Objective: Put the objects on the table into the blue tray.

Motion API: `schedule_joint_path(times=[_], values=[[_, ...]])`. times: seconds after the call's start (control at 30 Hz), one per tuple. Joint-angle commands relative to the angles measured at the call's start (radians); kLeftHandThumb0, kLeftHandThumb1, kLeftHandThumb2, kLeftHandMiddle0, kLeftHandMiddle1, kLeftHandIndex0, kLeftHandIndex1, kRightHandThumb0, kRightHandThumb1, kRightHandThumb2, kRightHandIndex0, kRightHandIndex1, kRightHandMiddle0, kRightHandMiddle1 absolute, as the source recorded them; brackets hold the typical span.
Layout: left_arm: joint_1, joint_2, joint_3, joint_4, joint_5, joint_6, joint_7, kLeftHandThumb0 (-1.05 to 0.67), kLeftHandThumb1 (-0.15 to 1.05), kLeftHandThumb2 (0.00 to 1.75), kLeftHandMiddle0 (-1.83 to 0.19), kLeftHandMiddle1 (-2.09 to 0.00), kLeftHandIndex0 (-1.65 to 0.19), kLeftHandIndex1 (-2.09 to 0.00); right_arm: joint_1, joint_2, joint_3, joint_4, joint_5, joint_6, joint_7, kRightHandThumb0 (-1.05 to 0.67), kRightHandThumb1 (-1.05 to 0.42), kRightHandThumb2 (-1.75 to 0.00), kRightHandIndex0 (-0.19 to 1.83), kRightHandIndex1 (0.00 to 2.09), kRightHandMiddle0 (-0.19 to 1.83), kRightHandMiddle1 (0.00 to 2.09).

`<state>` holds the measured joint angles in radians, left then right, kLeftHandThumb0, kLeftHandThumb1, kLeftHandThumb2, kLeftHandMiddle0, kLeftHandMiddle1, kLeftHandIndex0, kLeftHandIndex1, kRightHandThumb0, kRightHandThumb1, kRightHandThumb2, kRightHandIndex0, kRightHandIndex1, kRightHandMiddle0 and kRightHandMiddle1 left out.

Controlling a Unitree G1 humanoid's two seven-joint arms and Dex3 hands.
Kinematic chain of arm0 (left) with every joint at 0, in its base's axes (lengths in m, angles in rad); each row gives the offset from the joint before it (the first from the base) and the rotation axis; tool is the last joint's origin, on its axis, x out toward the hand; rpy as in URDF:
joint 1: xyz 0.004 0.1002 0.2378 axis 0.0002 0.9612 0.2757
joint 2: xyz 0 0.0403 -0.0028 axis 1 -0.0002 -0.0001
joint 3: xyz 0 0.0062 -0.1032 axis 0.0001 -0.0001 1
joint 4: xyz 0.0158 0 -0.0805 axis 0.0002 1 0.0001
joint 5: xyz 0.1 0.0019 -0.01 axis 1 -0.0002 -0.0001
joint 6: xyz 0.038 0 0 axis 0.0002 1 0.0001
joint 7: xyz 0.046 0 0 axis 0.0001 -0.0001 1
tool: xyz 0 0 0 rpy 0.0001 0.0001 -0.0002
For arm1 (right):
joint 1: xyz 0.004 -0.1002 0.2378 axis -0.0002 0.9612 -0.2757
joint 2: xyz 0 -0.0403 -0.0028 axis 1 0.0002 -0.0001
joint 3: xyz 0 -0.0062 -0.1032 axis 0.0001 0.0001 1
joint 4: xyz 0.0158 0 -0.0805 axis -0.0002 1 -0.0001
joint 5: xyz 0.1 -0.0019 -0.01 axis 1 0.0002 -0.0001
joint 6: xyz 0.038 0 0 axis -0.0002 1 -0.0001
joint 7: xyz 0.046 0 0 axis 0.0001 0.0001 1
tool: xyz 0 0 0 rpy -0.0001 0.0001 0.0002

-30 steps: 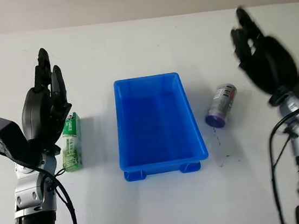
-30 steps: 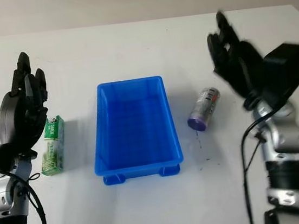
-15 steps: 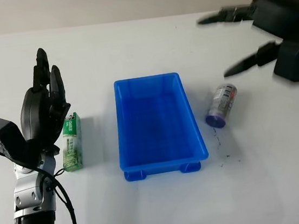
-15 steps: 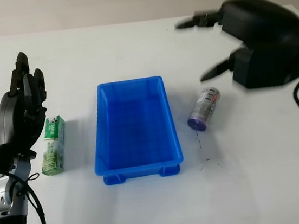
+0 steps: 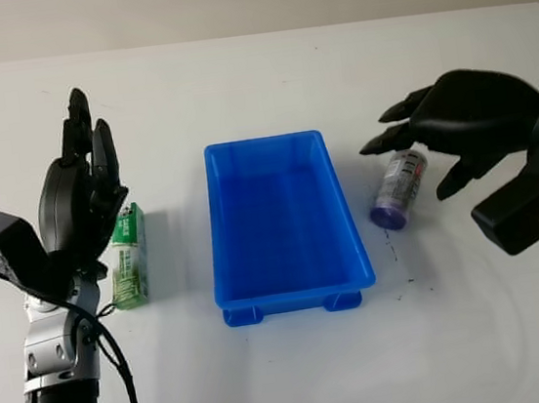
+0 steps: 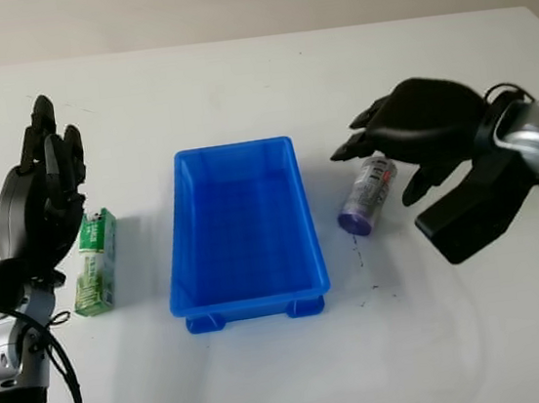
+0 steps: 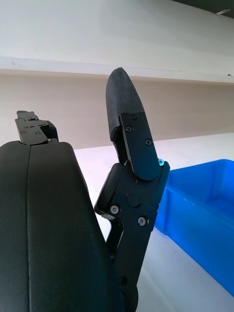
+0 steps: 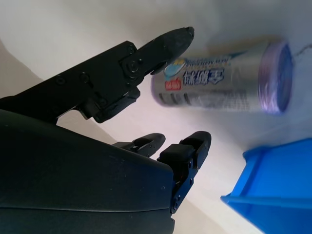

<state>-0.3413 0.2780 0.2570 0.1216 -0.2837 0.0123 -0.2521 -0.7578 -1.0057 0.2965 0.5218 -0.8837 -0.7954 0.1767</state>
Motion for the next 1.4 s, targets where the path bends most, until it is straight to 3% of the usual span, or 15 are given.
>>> schedule_joint_path(times=[0.0,0.17,0.2,0.23,0.27,0.3,0.37,0.4,0.53,0.67,0.77,1.0,1.1,1.23,1.37], values=[[-0.015,0.018,0.004,-0.005,0.003,0.001,-0.006,-0.75,1.05,0.64,0.19,-0.01,0.19,0.0,0.01,0.007,0.013,0.04,-0.004,-0.024,-0.051,-0.41,-0.77,-0.06,0.5,0.1,0.53,0.11],[-0.017,0.02,0.002,0.0,0.005,0.004,-0.01,-0.76,1.05,0.63,0.19,0.0,0.19,0.0,0.024,0.034,0.046,0.128,-0.028,-0.062,-0.183,-0.36,-0.83,-0.07,0.52,0.12,0.53,0.12],[-0.017,0.02,0.002,-0.001,0.004,0.005,-0.011,-0.75,1.05,0.63,0.19,0.0,0.19,0.0,0.027,0.042,0.056,0.157,-0.039,-0.075,-0.234,-0.36,-0.86,-0.07,0.54,0.2,0.54,0.19],[-0.017,0.021,0.002,-0.001,0.005,0.004,-0.01,-0.75,1.05,0.63,0.19,0.0,0.19,0.0,0.028,0.05,0.067,0.183,-0.056,-0.082,-0.287,-0.34,-0.88,-0.06,0.38,0.6,0.42,0.49],[-0.017,0.021,0.002,-0.003,0.007,0.005,-0.009,-0.75,1.05,0.63,0.19,0.0,0.19,0.0,0.029,0.054,0.08,0.202,-0.073,-0.087,-0.334,-0.33,-0.91,-0.06,0.14,1.19,0.18,1.08],[-0.017,0.021,0.003,-0.005,0.005,0.008,-0.007,-0.75,1.05,0.63,0.19,0.0,0.19,0.0,0.029,0.056,0.092,0.213,-0.091,-0.088,-0.372,-0.32,-0.94,-0.06,0.01,1.53,0.06,1.42],[-0.017,0.024,0.003,-0.007,0.006,0.009,-0.007,-0.75,1.05,0.63,0.19,-0.01,0.19,0.0,0.026,0.059,0.118,0.236,-0.123,-0.093,-0.438,-0.33,-0.97,-0.06,-0.09,1.96,-0.08,1.89],[-0.016,0.026,0.004,-0.008,0.004,0.012,-0.009,-0.75,1.05,0.63,0.19,0.0,0.19,0.0,0.025,0.063,0.13,0.25,-0.136,-0.097,-0.477,-0.33,-0.98,-0.06,-0.07,2.03,-0.1,1.99],[-0.015,0.03,0.003,-0.006,0.005,0.009,-0.01,-0.75,1.05,0.63,0.19,0.0,0.19,0.0,0.017,0.072,0.176,0.29,-0.211,-0.073,-0.649,-0.35,-1.01,-0.06,0.33,2.09,0.13,2.09],[-0.014,0.026,0.005,-0.008,0.0,0.014,-0.006,-0.75,1.05,0.62,0.19,-0.01,0.19,0.0,-0.001,0.062,0.192,0.308,-0.226,-0.034,-0.699,-0.41,-1.04,-0.07,0.71,2.09,0.26,1.98],[-0.015,0.027,0.001,-0.003,0.004,0.008,-0.011,-0.75,1.05,0.62,0.19,0.0,0.19,0.0,-0.025,0.063,0.173,0.323,-0.209,0.012,-0.733,-0.42,-1.04,-0.07,0.84,2.09,0.48,2.08],[-0.019,0.027,-0.004,0.0,0.004,0.01,-0.016,-0.75,1.05,0.63,0.19,0.0,0.19,0.0,-0.134,0.074,0.122,0.37,-0.149,0.143,-0.787,-0.45,-1.05,-0.1,0.85,2.09,0.58,2.09],[-0.018,0.027,-0.004,0.0,0.006,0.011,-0.016,-0.76,1.05,0.63,0.19,0.0,0.19,0.0,-0.196,0.119,0.047,0.377,-0.023,0.177,-0.755,-0.41,-1.02,-0.07,0.95,2.09,0.71,2.09],[-0.011,0.024,-0.002,-0.012,0.005,0.015,-0.009,-0.76,1.05,0.62,0.19,0.0,0.19,0.0,-0.218,0.184,-0.014,0.298,0.102,0.164,-0.726,-0.39,-1.0,-0.06,1.12,2.09,0.99,2.09],[-0.006,0.021,-0.004,-0.023,0.005,0.022,-0.001,-0.76,1.05,0.62,0.19,0.0,0.19,0.0,-0.165,0.264,-0.051,0.111,0.247,0.134,-0.585,-0.34,-1.02,-0.06,1.18,2.09,1.08,2.09]])
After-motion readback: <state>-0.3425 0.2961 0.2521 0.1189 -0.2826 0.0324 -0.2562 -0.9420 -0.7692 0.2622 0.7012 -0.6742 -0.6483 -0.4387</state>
